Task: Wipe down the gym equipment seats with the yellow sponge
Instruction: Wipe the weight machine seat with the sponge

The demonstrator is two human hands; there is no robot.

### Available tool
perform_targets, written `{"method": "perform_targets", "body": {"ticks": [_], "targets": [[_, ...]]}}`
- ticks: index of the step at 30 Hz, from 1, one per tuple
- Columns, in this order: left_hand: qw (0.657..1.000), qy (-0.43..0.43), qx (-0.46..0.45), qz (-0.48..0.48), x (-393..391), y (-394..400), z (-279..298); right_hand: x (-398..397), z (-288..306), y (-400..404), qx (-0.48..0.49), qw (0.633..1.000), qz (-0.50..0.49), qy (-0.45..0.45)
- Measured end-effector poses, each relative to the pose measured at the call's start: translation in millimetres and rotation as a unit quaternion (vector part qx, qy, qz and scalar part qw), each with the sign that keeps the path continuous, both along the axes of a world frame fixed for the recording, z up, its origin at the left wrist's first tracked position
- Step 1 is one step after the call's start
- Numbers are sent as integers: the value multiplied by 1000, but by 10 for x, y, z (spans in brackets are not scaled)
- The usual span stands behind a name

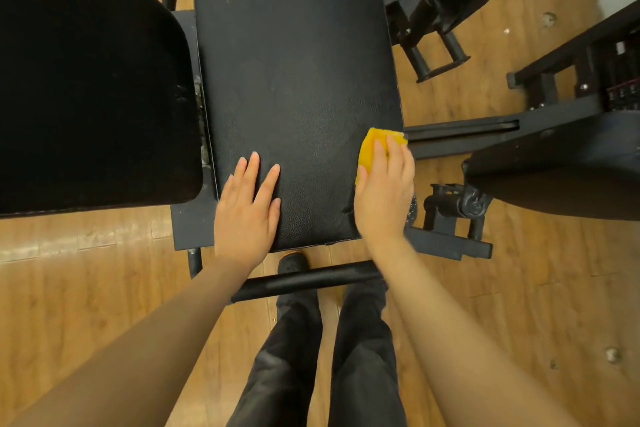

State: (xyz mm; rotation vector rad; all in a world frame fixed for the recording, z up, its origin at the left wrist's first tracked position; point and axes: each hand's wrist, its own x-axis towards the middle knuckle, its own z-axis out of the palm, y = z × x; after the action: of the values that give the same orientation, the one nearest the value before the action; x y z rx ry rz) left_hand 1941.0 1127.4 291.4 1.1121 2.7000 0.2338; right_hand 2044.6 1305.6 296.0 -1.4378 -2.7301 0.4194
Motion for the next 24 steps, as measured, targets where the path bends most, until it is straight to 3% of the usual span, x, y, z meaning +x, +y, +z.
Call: {"method": "perform_targets", "body": {"ticks": [6, 14, 19, 24], "targets": [[1000, -10, -3, 3, 3, 6, 3, 488, -34, -536, -21, 999, -31, -5], [1000, -11, -4, 2, 1, -2, -2, 113, -37, 250, -28, 999, -35, 29], [1000, -25, -2, 8, 2, 3, 4, 555, -53, -237, -2, 998, -45, 49], [999, -28, -12, 12, 2, 15, 19, 761, -105, -464, -36, 994, -72, 72]]}}
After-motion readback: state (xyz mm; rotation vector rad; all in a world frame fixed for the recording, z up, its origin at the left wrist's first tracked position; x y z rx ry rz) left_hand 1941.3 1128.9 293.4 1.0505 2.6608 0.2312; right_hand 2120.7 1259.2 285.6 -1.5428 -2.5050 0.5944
